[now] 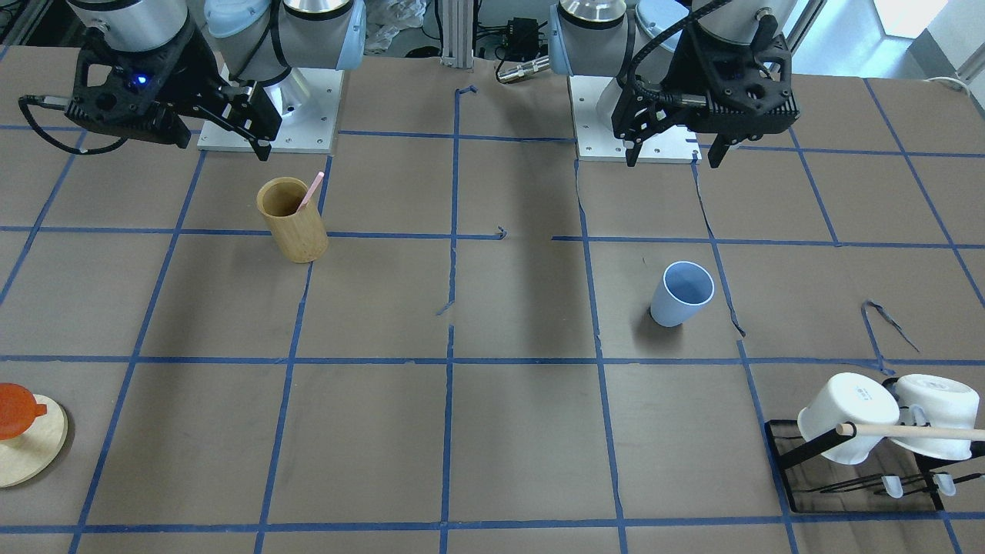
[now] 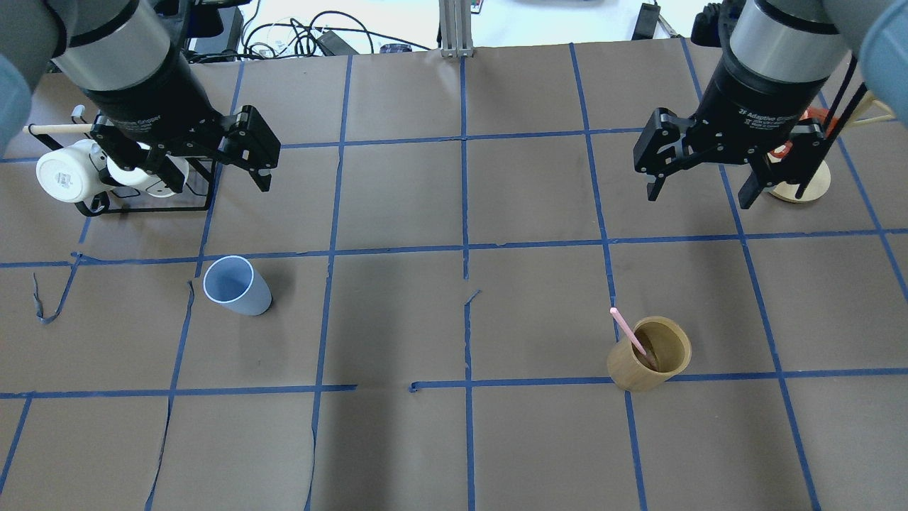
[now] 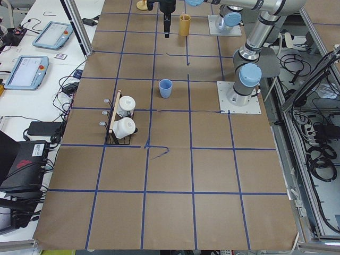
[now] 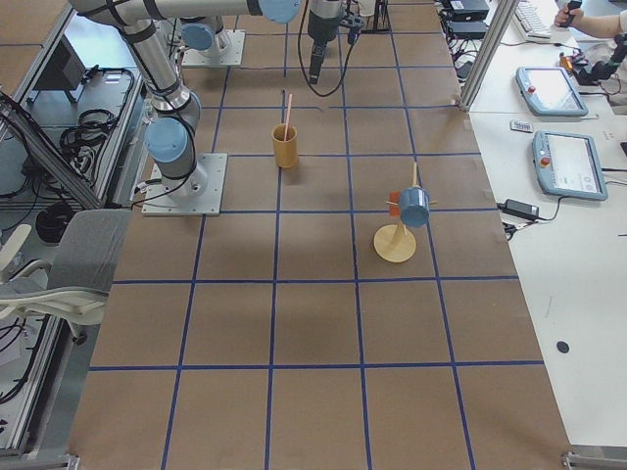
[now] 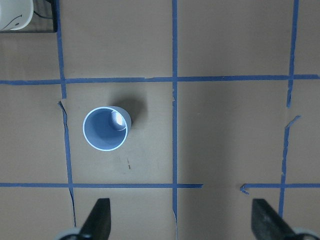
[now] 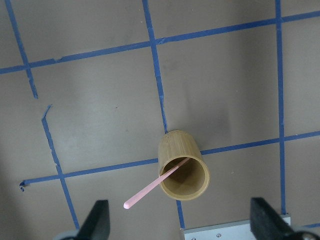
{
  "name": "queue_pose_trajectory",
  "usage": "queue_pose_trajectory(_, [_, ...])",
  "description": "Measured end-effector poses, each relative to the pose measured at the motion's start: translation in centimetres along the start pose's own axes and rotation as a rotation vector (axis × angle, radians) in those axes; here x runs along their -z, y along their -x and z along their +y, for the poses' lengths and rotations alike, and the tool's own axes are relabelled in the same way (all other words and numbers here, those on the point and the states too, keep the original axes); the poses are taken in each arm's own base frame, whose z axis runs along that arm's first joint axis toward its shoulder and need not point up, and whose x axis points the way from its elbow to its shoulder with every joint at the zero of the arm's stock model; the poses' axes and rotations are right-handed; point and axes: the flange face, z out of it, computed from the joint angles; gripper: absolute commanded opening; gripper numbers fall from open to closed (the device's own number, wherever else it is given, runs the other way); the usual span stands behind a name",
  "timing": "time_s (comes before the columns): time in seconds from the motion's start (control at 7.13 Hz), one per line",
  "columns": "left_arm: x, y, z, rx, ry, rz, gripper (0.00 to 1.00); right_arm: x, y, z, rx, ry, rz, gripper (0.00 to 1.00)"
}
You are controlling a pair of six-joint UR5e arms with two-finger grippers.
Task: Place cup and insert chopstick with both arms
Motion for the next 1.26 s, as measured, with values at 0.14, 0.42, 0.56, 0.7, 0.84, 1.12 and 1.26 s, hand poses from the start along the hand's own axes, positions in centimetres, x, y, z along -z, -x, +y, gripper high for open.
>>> queue_pose_trajectory(0.14, [0.0,-0.03,0.01,-0.001,0.0,0.0,1.0,-0.02,-0.01,-0.08,0.0,-0.002,0.001,1.0])
queue_pose_trajectory(0.42, [0.0,-0.05,0.02,-0.001,0.0,0.0,1.0,0.06,-0.05,-0.1,0.0,-0.007,0.004,1.0])
queue_pose_trajectory(0.56, [0.0,-0.06,0.02,-0.001,0.0,0.0,1.0,0.06,-0.08,-0.06,-0.001,-0.005,0.007,1.0])
queue_pose_trajectory(0.7, [0.0,-0.05,0.02,-0.001,0.0,0.0,1.0,0.04,-0.11,-0.06,-0.002,-0.004,0.008,1.0])
queue_pose_trajectory(0.84, [0.0,-0.02,0.01,-0.001,0.0,0.0,1.0,0.05,-0.1,-0.06,-0.001,-0.003,0.008,1.0])
queue_pose_trajectory(1.12, [0.0,-0.03,0.01,-0.001,0.0,0.0,1.0,0.04,0.02,-0.27,0.0,-0.007,-0.002,1.0])
queue_pose_trajectory(1.26, [0.0,-0.05,0.02,-0.001,0.0,0.0,1.0,0.29,0.01,-0.4,0.001,-0.016,-0.007,1.0])
